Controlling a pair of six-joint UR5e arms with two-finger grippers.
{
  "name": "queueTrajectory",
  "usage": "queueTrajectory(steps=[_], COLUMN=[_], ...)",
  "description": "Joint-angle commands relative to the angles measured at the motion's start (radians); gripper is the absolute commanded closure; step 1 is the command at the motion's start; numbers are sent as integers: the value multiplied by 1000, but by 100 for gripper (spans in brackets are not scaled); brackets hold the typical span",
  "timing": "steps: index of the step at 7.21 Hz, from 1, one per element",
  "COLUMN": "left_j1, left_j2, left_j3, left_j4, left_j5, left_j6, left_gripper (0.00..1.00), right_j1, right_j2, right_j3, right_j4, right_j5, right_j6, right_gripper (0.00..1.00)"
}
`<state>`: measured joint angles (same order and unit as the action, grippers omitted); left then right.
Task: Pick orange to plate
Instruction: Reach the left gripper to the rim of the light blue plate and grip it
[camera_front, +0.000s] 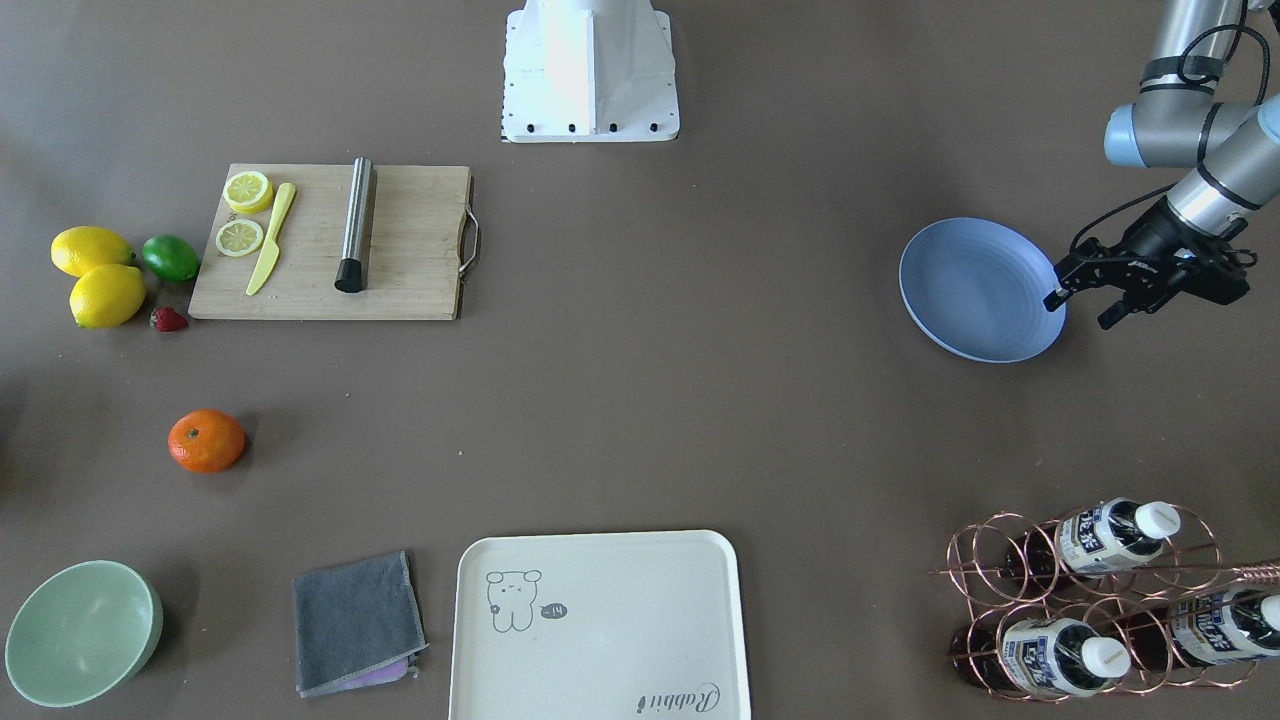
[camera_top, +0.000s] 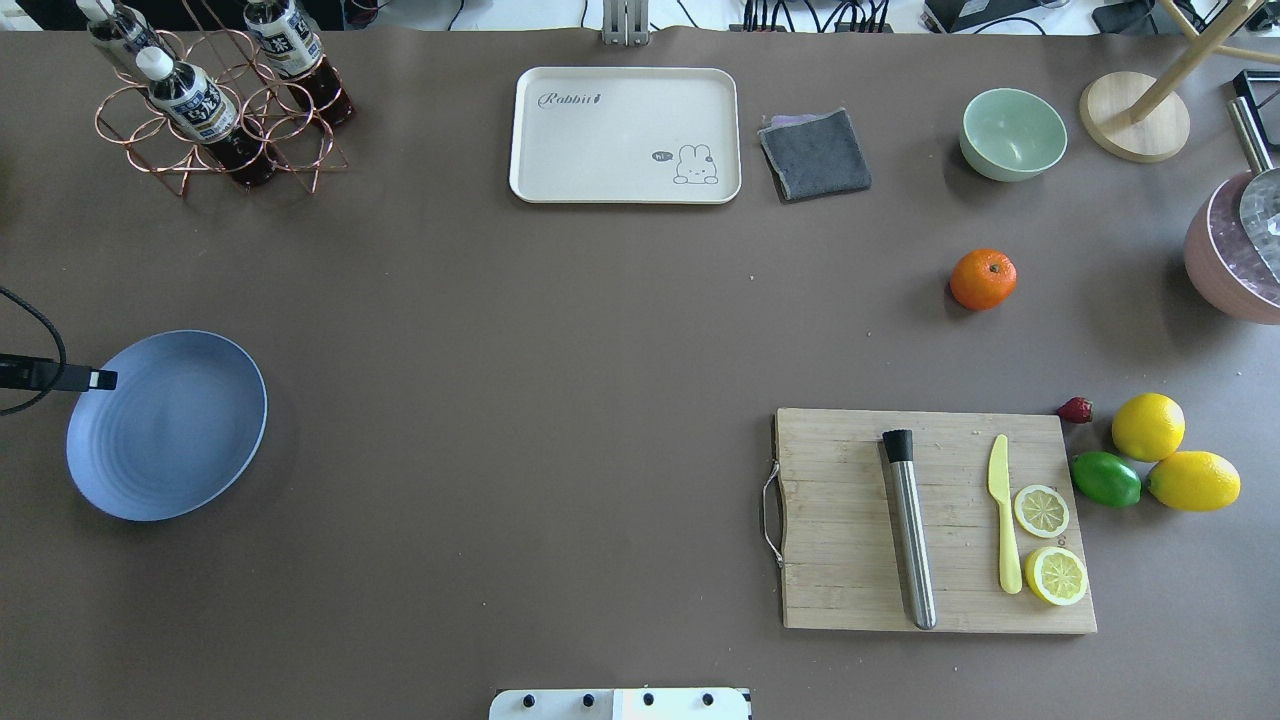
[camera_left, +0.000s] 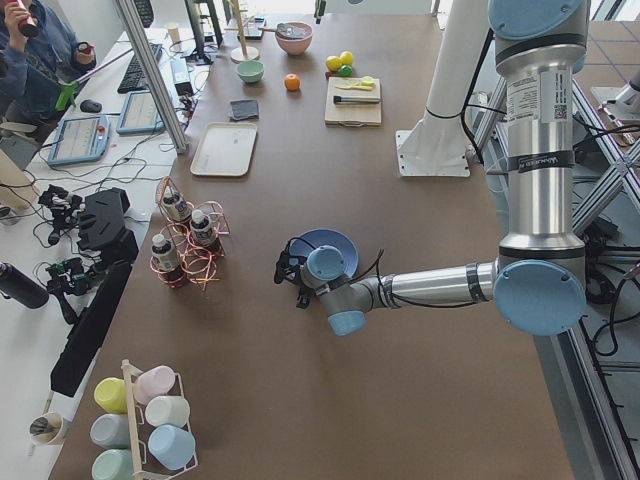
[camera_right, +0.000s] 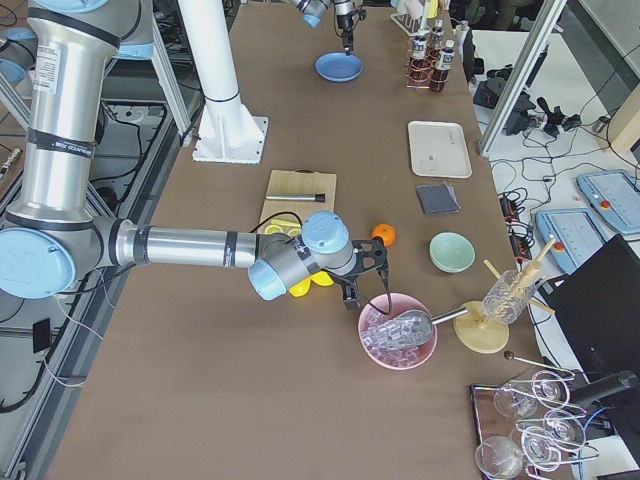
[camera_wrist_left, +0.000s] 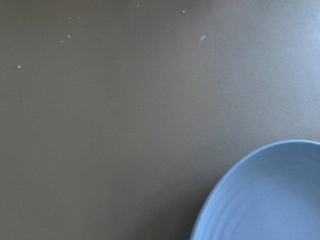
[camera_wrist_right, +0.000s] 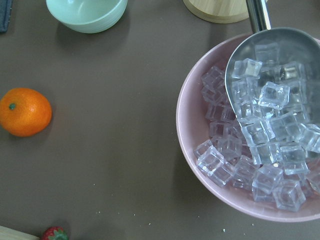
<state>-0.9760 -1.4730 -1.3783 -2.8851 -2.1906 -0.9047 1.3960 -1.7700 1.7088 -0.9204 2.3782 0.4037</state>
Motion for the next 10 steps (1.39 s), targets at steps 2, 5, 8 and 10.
queueTrajectory(steps=[2,5,8,10], left_j1=[8,13,13,13], left_j2=[6,6,3,-1], left_j3=[-5,-2,-1,-8], left_j4=[-16,-14,-13,-13], left_j5=[-8,-8,-8,-8], left_j6=[3,4,4,-6], left_gripper=[53,67,74,100], right_j1=[0,0,-2,-2], right_j2=[1,6,11,11], right_j3=[0,2,-1,-2], right_j4=[0,-1,-2,-2], right_j5=[-2,-4,-5,-5], right_j6=[0,4,4,4], right_gripper=[0,0,0,0])
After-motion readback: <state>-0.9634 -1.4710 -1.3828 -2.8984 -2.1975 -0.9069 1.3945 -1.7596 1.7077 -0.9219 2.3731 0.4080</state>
